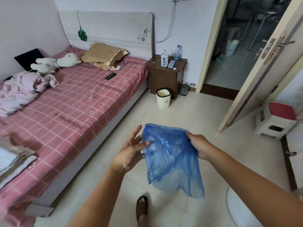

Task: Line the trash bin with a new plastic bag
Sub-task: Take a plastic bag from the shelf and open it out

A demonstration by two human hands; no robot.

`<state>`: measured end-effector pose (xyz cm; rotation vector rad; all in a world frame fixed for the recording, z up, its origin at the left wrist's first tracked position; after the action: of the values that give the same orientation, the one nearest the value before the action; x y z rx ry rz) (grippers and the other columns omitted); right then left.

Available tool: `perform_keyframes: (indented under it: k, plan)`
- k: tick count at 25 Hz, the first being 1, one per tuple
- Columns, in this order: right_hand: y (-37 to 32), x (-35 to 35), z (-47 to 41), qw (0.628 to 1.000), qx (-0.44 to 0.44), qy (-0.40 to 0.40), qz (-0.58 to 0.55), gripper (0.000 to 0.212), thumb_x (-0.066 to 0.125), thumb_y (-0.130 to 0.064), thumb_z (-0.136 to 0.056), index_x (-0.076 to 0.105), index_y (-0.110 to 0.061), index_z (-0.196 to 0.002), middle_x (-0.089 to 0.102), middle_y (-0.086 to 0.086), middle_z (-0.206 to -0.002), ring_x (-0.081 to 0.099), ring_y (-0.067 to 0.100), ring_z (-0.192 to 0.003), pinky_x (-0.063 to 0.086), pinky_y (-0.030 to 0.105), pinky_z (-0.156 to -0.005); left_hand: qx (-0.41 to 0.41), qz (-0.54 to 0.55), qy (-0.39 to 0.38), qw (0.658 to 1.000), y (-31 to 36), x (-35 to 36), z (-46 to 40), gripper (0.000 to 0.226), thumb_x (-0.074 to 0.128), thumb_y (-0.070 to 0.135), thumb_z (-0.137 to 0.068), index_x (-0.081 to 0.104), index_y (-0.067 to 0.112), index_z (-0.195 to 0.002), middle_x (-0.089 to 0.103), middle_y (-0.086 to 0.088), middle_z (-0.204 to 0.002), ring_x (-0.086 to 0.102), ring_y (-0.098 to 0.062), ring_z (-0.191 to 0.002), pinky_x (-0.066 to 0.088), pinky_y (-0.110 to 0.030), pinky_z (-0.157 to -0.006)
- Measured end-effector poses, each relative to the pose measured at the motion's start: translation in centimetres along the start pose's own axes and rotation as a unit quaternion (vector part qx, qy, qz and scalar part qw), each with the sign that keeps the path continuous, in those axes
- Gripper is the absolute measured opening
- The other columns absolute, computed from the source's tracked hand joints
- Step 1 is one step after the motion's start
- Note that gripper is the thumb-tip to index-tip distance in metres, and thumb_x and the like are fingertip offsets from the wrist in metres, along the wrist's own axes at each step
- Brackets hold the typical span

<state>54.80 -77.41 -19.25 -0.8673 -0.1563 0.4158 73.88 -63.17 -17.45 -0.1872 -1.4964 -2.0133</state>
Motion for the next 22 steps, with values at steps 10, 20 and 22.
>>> perform_keyframes:
  k: [10,20,22]
  plan:
    - [-9.0,13.6,-0.9,0.911,-0.291,-0.146,0.254,0.086,0.077,-0.024,-0.073,0.026,-0.028,-0.143,0.031,-0.013,-0.134,0.031,0.004,-0.127,0.033,0.02,-0.098,0.081,-0.079,0.144,0.983,10.6,-4.9,-11.2,0.012,0.062,0.003,-0.084,0.053,0.011,-0.088,0.069,-0.002,-0.066,0.065,-0.008,-0.049,0.052,-0.02,-0.045]
    - [-17.9,19.4,-12.9,0.993,-0.099,-0.064,-0.006,0.02,0.056,-0.024,-0.091,0.063,-0.006,-0.085,0.067,0.009,-0.067,0.065,0.013,-0.051,0.058,0.026,-0.057,0.009,-0.26,-0.018,0.965,17.6,-13.3,-17.8,0.11,0.067,0.069,-0.058,0.003,0.041,-0.143,0.031,0.009,-0.15,0.038,-0.012,-0.133,0.034,-0.046,-0.11]
    - [-19.5,19.6,-14.9,0.992,-0.067,-0.096,-0.043,0.019,0.053,-0.024,-0.092,0.061,-0.009,-0.082,0.067,0.008,-0.069,0.066,0.018,-0.057,0.059,0.028,-0.058,0.055,-0.414,-0.011,0.909,17.4,-12.4,-18.3,0.131,0.084,0.043,-0.055,-0.012,0.035,-0.144,0.015,0.013,-0.15,0.021,-0.006,-0.137,0.024,-0.032,-0.112]
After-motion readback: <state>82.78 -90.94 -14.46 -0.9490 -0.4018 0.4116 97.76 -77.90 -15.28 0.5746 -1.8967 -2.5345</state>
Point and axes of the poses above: each hand's wrist, its own z-axis away from the middle knuckle, its own x-axis out of the palm, y = z × x, the point moved 1 cm from there along -z, towards the middle knuckle
